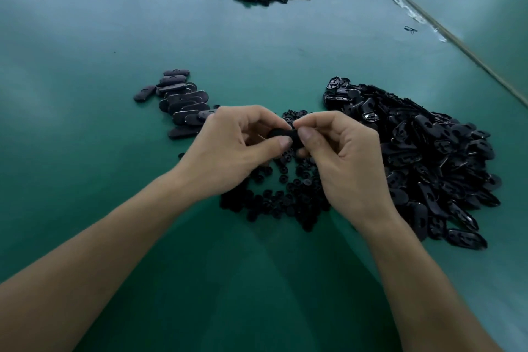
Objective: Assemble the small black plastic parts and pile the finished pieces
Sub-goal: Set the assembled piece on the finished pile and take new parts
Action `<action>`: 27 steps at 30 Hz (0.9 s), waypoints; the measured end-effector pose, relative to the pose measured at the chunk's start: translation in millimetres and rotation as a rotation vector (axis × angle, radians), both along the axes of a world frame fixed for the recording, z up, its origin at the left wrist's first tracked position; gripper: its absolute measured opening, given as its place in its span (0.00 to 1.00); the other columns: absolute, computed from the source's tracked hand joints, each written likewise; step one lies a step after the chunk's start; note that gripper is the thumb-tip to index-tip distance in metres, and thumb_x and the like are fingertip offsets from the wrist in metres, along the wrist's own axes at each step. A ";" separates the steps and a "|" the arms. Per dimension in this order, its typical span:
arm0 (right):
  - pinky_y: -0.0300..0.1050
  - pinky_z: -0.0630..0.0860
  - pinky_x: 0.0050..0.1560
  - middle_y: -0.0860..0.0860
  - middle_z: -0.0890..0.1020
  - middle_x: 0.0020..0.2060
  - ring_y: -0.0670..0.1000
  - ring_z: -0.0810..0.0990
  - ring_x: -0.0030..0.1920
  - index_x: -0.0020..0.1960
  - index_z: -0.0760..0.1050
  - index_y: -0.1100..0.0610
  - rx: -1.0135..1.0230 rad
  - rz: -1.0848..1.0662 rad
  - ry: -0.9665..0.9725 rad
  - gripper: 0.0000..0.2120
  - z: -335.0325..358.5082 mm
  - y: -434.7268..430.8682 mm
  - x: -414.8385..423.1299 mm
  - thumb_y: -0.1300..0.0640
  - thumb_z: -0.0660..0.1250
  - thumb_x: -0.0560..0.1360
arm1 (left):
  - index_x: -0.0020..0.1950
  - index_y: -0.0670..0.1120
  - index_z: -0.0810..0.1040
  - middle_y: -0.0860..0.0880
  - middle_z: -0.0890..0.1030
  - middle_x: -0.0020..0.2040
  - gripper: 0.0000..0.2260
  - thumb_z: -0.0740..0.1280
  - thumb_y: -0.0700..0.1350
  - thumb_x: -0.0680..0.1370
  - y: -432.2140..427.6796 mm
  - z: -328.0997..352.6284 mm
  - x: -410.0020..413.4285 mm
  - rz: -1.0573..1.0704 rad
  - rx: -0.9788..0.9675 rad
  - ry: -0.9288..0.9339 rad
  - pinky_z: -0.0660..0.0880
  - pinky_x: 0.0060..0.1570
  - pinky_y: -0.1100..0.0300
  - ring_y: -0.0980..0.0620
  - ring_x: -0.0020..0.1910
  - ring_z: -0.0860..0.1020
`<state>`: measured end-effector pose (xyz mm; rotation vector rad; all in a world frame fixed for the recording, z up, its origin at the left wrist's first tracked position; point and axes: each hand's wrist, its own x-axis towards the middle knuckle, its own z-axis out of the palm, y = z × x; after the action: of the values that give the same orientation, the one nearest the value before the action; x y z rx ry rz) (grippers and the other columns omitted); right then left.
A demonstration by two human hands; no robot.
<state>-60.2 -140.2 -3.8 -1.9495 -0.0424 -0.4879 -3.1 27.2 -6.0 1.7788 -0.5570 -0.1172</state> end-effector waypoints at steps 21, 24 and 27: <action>0.35 0.78 0.37 0.52 0.87 0.37 0.49 0.86 0.37 0.45 0.80 0.57 0.403 0.110 0.203 0.04 -0.3 7.6 -1.7 0.64 0.71 0.77 | 0.54 0.48 0.82 0.49 0.87 0.42 0.13 0.78 0.40 0.71 1.6 0.7 1.0 0.002 -0.243 0.141 0.80 0.44 0.64 0.56 0.39 0.84; 0.37 0.80 0.42 0.47 0.87 0.37 0.45 0.86 0.39 0.45 0.82 0.52 0.190 0.062 0.169 0.06 -4.5 7.1 -1.7 0.62 0.71 0.77 | 0.49 0.48 0.83 0.50 0.86 0.39 0.10 0.77 0.37 0.72 0.3 -0.5 2.0 0.040 -0.207 0.090 0.82 0.44 0.61 0.55 0.38 0.83; 0.30 0.76 0.45 0.42 0.84 0.37 0.39 0.82 0.41 0.49 0.84 0.52 -0.174 -0.075 0.113 0.04 -7.8 3.8 -2.0 0.60 0.73 0.76 | 0.52 0.48 0.82 0.50 0.84 0.37 0.10 0.73 0.34 0.76 -0.3 -1.4 3.7 0.084 -0.260 0.123 0.83 0.43 0.57 0.49 0.39 0.85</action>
<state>-62.2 -136.4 -11.6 -2.1527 0.0626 -0.4343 0.6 26.8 -7.5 1.5282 -0.3895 -0.0911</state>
